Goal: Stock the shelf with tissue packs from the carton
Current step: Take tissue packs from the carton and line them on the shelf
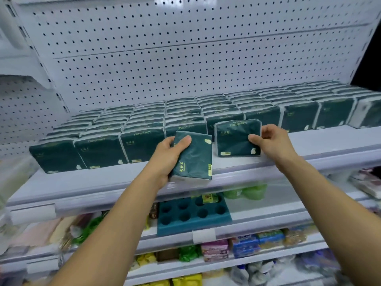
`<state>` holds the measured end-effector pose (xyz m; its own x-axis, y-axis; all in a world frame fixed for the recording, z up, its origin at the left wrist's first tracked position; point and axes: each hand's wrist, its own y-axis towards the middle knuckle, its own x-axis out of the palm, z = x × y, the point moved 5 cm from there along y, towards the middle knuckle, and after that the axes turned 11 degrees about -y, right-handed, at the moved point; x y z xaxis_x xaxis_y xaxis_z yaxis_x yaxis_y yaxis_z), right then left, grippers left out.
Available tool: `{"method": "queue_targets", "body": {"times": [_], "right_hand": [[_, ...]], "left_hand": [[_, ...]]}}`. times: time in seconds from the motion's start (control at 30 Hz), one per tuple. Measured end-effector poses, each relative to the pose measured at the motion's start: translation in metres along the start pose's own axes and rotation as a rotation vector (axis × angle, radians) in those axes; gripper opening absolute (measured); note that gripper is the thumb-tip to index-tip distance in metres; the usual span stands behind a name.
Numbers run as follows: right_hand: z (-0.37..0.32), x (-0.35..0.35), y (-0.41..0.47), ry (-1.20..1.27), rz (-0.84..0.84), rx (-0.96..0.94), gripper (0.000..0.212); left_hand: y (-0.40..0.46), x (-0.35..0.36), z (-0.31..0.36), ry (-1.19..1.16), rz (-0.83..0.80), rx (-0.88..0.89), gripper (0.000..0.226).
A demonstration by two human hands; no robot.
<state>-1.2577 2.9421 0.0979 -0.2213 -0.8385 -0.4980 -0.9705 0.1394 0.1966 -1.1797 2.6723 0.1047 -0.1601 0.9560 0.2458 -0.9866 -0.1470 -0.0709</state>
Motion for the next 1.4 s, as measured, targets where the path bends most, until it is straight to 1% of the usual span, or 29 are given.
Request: {"method": "queue_targets", "body": {"times": [0.1,0.17,0.3,0.4,0.47,0.53,0.57,0.6,0.63,0.67,0.73,0.77,0.8,0.87,0.93,0.97,1.0,1.03,1.07,1.1,1.13,1.17,1.2,1.23,1.3,1.4], "right_hand": [[-0.006,0.002,0.010,-0.104,0.027,-0.045,0.027],[-0.007,0.007,0.018,-0.126,0.018,-0.069,0.024],[-0.005,0.017,0.026,-0.157,-0.003,-0.056,0.028],[0.001,0.018,0.023,-0.131,0.014,-0.030,0.041],[0.002,0.012,0.018,-0.160,0.127,-0.059,0.044],[-0.008,0.002,0.007,-0.133,0.295,-0.178,0.033],[-0.016,-0.003,0.000,-0.066,0.330,-0.241,0.024],[-0.025,-0.007,-0.005,0.019,0.298,-0.294,0.016],[-0.035,-0.008,-0.009,0.089,0.188,-0.334,0.010],[-0.042,-0.006,-0.013,0.118,0.015,-0.353,0.013],[-0.048,-0.001,-0.021,0.085,-0.353,-0.342,0.020],[-0.046,-0.001,-0.023,0.067,-0.474,-0.324,0.021],[-0.042,-0.004,-0.022,0.067,-0.541,-0.308,0.023],[-0.032,-0.015,-0.015,0.118,-0.573,-0.276,0.026],[-0.020,-0.031,-0.003,0.154,-0.528,-0.253,0.026],[-0.013,-0.040,0.003,0.163,-0.485,-0.241,0.027],[-0.005,-0.049,0.010,0.183,-0.432,-0.228,0.027],[0.004,-0.059,0.017,0.220,-0.375,-0.212,0.026],[0.014,-0.069,0.023,0.262,-0.318,-0.193,0.026],[0.023,-0.078,0.028,0.291,-0.268,-0.172,0.025],[0.032,-0.084,0.033,0.300,-0.225,-0.149,0.026],[0.040,-0.089,0.038,0.292,-0.193,-0.128,0.026],[0.047,-0.091,0.041,0.275,-0.169,-0.113,0.026],[0.052,-0.091,0.044,0.256,-0.148,-0.105,0.025],[0.057,-0.089,0.049,0.191,-0.092,-0.121,0.022],[0.059,-0.083,0.057,-0.003,-0.001,-0.184,0.022]], "left_hand": [[0.012,0.006,-0.003,-0.010,-0.026,-0.018,0.038],[0.017,0.008,-0.004,-0.028,-0.042,-0.035,0.037],[0.022,0.014,-0.006,-0.032,-0.097,-0.068,0.032],[0.023,0.019,-0.008,-0.014,-0.143,-0.088,0.031],[0.023,0.024,-0.009,0.010,-0.177,-0.083,0.030],[0.023,0.032,-0.008,0.046,-0.217,-0.055,0.027],[0.022,0.037,-0.007,0.073,-0.234,-0.035,0.026],[0.020,0.043,-0.006,0.103,-0.250,-0.015,0.025],[0.020,0.050,-0.006,0.135,-0.263,0.006,0.026],[0.019,0.057,-0.006,0.166,-0.274,0.030,0.027],[0.017,0.074,-0.005,0.240,-0.284,0.092,0.031],[0.017,0.084,-0.004,0.276,-0.279,0.118,0.033],[0.016,0.093,-0.003,0.308,-0.266,0.138,0.034],[0.016,0.111,0.000,0.343,-0.202,0.214,0.026],[0.015,0.121,0.008,0.394,-0.069,0.415,0.016],[0.015,0.121,0.011,0.487,0.028,0.559,0.015],[0.015,0.120,0.015,0.628,0.129,0.711,0.016],[0.016,0.119,0.016,0.784,0.204,0.847,0.020],[0.020,0.119,0.015,0.925,0.236,0.945,0.029],[0.027,0.119,0.011,1.062,0.232,0.984,0.042],[0.036,0.120,0.006,1.208,0.209,0.972,0.059],[0.043,0.121,0.001,1.353,0.185,0.923,0.077],[0.050,0.121,-0.004,1.475,0.167,0.852,0.091],[0.056,0.121,-0.008,1.560,0.152,0.790,0.100],[0.064,0.119,-0.014,1.635,0.151,0.726,0.105],[0.066,0.116,-0.016,1.634,0.193,0.729,0.098]]}}
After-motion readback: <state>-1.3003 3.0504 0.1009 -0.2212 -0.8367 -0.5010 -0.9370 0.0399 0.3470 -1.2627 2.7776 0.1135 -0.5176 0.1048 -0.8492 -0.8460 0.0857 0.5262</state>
